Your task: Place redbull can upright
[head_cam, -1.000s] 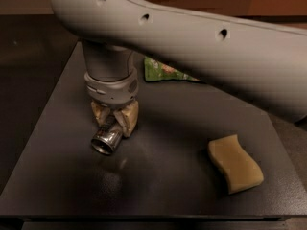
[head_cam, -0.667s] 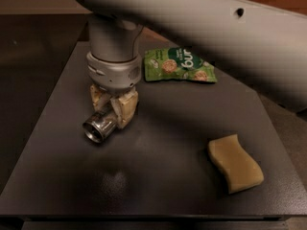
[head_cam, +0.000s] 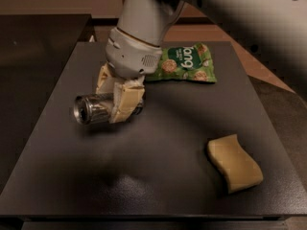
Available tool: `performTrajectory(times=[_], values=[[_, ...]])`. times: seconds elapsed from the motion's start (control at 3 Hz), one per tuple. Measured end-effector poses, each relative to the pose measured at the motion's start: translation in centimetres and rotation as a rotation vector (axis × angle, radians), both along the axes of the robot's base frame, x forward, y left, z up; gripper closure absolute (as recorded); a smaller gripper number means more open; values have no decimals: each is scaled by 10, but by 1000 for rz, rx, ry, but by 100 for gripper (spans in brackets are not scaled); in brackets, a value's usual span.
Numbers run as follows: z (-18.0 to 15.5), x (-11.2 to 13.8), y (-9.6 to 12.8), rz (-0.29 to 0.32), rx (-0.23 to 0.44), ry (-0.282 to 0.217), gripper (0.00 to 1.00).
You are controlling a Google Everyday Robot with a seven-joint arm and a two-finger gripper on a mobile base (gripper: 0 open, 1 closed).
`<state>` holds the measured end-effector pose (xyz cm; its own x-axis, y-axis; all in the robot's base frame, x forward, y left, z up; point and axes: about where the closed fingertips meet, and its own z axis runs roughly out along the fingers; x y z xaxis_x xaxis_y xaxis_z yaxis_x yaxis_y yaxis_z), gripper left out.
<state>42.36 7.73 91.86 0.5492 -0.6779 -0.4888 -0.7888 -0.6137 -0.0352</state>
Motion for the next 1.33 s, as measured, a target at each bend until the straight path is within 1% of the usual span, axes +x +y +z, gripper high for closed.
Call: performTrajectory(times=[0.33,0.67,1.0,1.33], values=[[4,-16,0,-123,148,172,100],[12,-30,10,-206,289,346,100],[27,-39,26,-246,426,484,100],[40,-43,42,-259,538,553,100]])
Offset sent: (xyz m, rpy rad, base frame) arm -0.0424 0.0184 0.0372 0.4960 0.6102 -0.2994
